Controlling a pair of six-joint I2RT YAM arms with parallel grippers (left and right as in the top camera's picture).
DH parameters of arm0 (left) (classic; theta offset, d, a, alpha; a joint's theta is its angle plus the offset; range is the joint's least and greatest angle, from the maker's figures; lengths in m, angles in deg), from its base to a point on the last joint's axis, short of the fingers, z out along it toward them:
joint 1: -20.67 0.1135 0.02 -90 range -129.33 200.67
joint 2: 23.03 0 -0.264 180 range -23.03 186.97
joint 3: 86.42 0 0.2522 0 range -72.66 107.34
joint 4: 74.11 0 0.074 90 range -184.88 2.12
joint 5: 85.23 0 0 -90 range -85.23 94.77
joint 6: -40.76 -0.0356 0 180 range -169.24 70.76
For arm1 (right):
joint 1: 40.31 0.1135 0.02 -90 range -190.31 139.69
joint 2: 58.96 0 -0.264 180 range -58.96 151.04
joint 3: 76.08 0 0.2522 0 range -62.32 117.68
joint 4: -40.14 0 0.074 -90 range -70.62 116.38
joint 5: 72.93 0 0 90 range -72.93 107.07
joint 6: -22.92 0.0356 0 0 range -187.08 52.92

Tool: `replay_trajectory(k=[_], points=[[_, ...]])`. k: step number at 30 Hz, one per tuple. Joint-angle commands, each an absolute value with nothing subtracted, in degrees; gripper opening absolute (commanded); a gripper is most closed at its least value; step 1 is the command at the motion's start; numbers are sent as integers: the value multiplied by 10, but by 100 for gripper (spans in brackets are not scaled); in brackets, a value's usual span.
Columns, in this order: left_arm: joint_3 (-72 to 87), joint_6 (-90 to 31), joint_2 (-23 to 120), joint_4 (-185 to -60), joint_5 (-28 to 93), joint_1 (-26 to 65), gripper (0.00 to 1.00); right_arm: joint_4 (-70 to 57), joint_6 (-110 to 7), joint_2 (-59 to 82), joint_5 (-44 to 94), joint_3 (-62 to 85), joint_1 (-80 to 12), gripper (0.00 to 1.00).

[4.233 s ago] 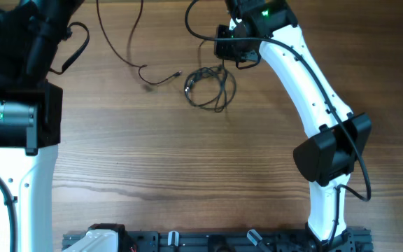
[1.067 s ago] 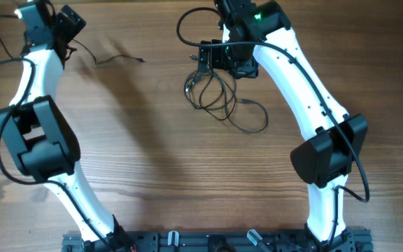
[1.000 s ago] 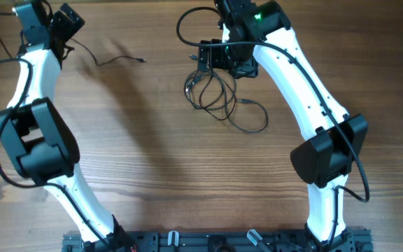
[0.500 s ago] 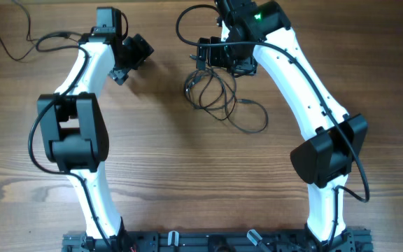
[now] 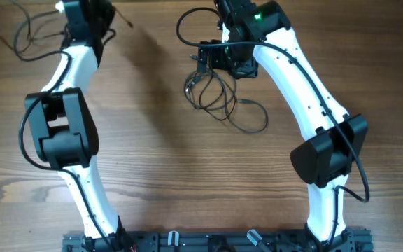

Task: Untangle cables

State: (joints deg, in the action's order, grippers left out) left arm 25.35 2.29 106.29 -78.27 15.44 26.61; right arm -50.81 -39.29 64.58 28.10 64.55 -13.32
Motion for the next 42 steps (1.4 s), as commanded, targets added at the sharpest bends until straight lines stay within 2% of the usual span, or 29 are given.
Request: replay_trajectory(k=[1,2,3,4,7,10,13,15,16,17,19,22,27,30,34,36,38,42], points=[[260,52,1055,-711,157,279,32,-513,-401,634,287,647,-127,100],[260,47,1055,-739,145,279,49,-514,-401,634,287,647,-127,100],[260,4,1061,-790,139,277,82,-509,-401,634,287,647,-127,100],[260,-56,1068,-822,139,274,100,-503,-399,634,288,647,-127,100],[260,-192,1066,-887,141,272,100,-501,-399,634,288,647,-127,100],[260,-204,1008,-924,160,274,100,-496,-399,634,287,647,-127,100],[260,-203,935,-1006,264,273,100,-494,-399,634,287,647,-136,100],[260,-203,886,-1156,394,268,100,-491,-375,634,288,649,-170,100],[260,-204,883,-1198,415,265,100,-494,-361,633,296,651,-185,100],[259,-204,884,-1300,427,250,100,-495,-373,629,343,652,-221,100],[257,-214,907,-1412,393,206,100,-501,-403,625,392,652,-270,100],[255,-284,945,-1483,314,118,97,-550,-413,620,396,652,-316,100],[254,-253,980,-1447,228,10,92,-598,-416,521,292,652,-319,100],[254,-213,996,-1434,169,-1,85,-645,-421,418,251,652,-319,100],[254,-185,1026,-1418,158,0,77,-656,-421,337,251,652,-319,100],[253,-183,1041,-1417,162,-2,70,-658,-430,309,252,652,-319,100],[252,-172,1043,-1408,160,-2,59,-658,-431,295,259,652,-319,100],[246,-165,1043,-1391,143,-5,46,-658,-438,290,265,651,-319,100]])
